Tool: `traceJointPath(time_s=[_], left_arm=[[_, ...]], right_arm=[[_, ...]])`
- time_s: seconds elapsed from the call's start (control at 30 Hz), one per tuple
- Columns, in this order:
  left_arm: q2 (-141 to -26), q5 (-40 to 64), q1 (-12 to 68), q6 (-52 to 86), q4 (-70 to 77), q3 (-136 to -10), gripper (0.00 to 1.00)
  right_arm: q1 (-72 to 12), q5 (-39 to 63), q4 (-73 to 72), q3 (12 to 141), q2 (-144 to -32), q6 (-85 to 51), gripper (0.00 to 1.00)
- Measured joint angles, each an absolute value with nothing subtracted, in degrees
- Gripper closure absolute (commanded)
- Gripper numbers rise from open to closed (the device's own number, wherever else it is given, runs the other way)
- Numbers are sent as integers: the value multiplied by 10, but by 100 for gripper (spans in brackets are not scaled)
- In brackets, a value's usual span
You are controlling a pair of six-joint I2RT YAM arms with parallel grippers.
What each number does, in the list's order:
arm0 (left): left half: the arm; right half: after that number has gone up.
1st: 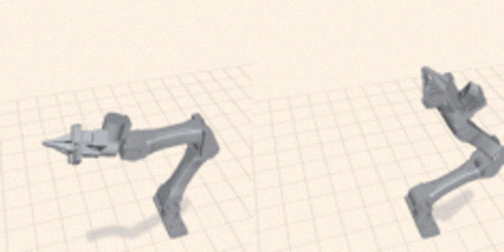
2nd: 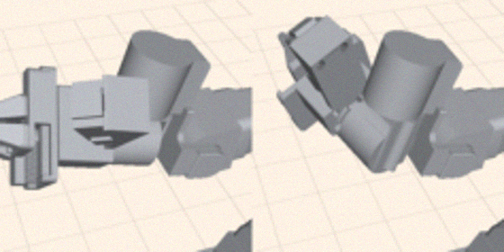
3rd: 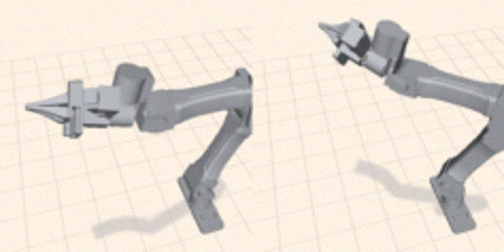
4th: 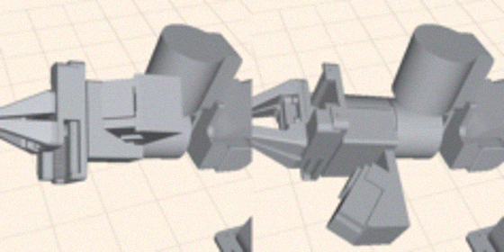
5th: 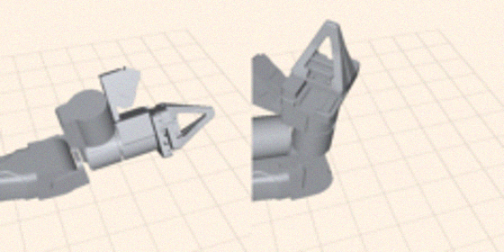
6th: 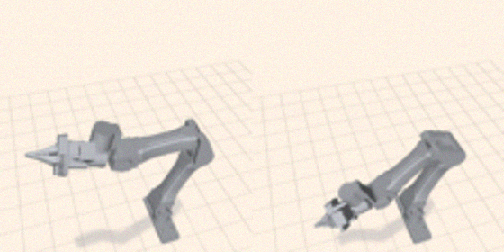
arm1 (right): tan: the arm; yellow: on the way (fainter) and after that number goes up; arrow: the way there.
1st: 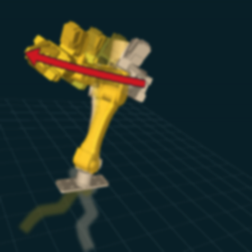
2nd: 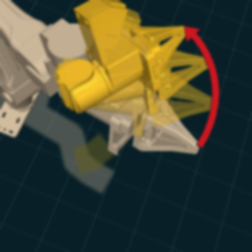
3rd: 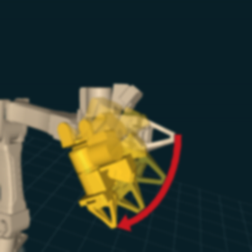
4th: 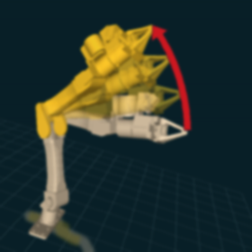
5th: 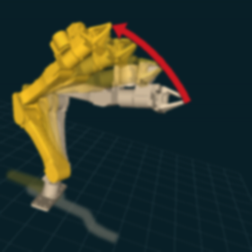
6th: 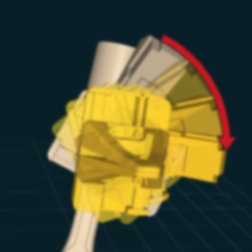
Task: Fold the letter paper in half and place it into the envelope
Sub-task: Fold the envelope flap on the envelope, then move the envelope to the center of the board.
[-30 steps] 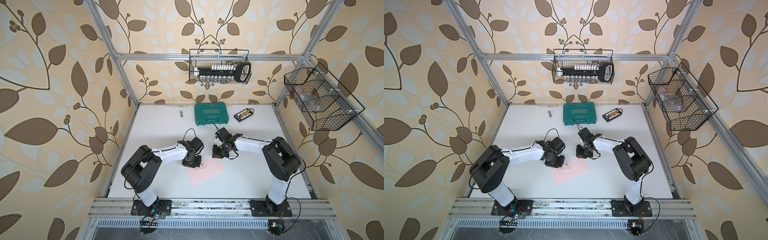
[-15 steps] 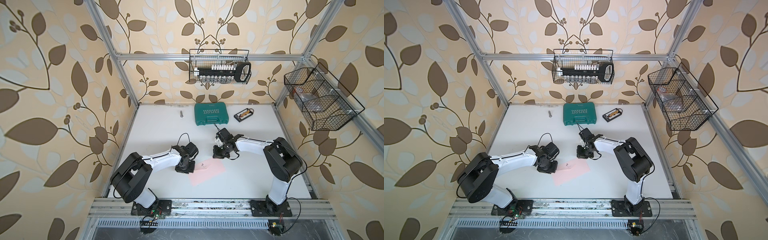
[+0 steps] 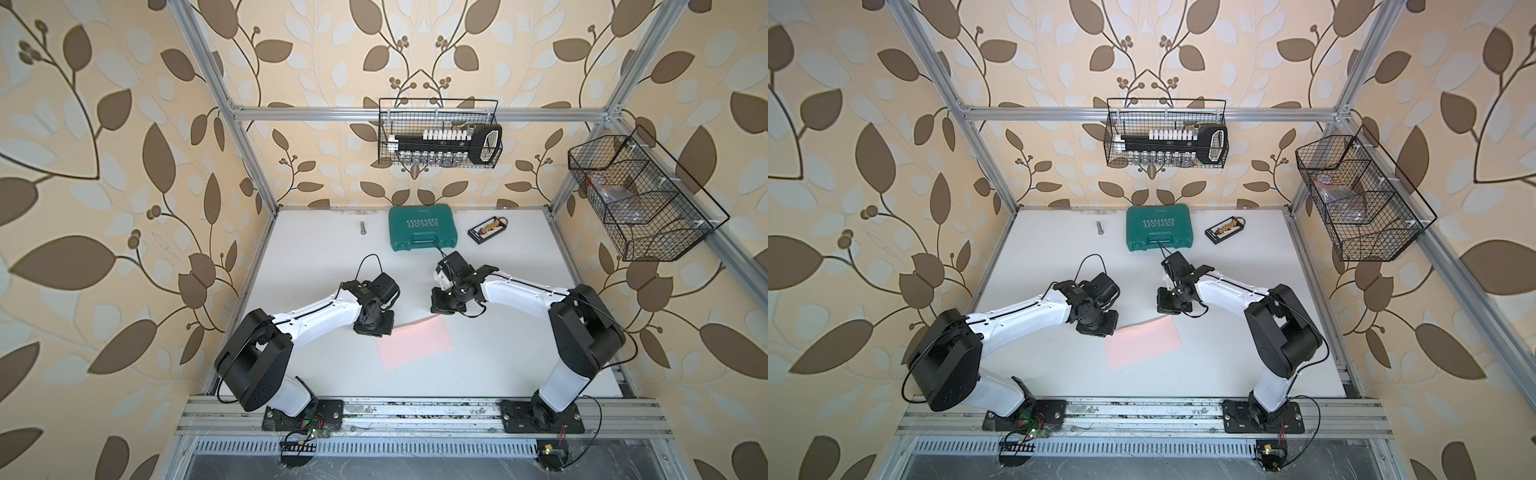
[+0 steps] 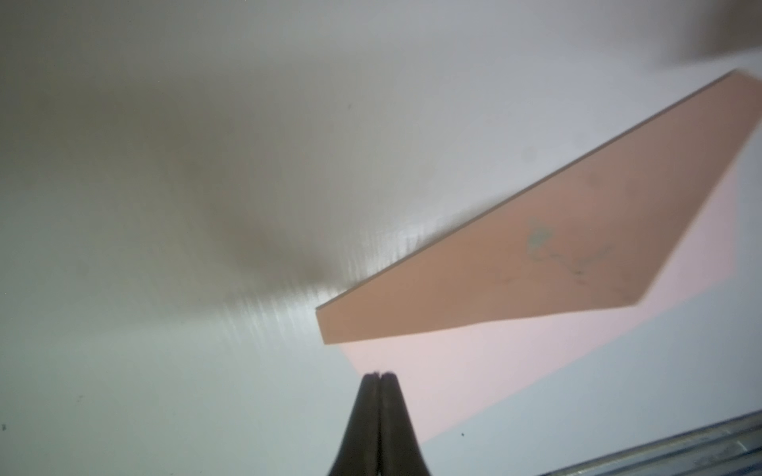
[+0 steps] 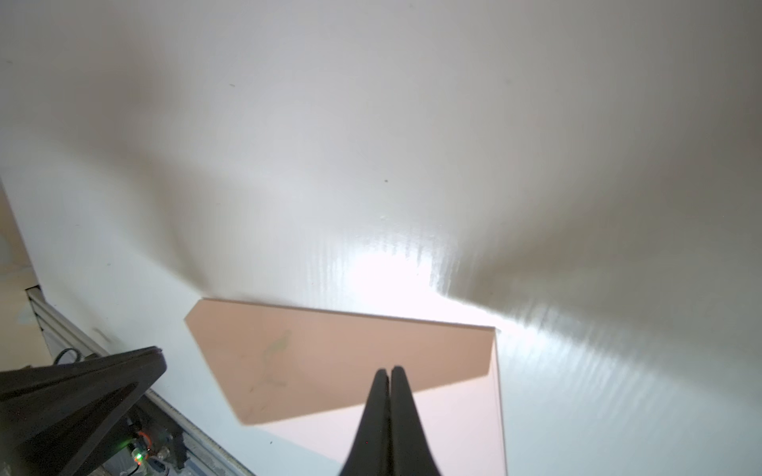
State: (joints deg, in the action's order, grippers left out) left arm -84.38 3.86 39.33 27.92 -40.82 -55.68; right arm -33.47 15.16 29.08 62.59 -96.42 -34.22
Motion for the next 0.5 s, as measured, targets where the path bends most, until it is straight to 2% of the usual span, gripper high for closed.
traceJointPath(time_s=[0.17, 0.3, 0.5], left_arm=[[-854, 40, 393, 264, -405, -628, 95], [-919, 41, 393, 253, -393, -658, 95], [-1025, 47, 393, 246, -379, -686, 95]], right_arm=[[-349, 149, 291, 611, -866, -354, 100], [-371, 146, 289, 546, -806, -377, 100], [-433, 139, 283, 423, -780, -429, 100]])
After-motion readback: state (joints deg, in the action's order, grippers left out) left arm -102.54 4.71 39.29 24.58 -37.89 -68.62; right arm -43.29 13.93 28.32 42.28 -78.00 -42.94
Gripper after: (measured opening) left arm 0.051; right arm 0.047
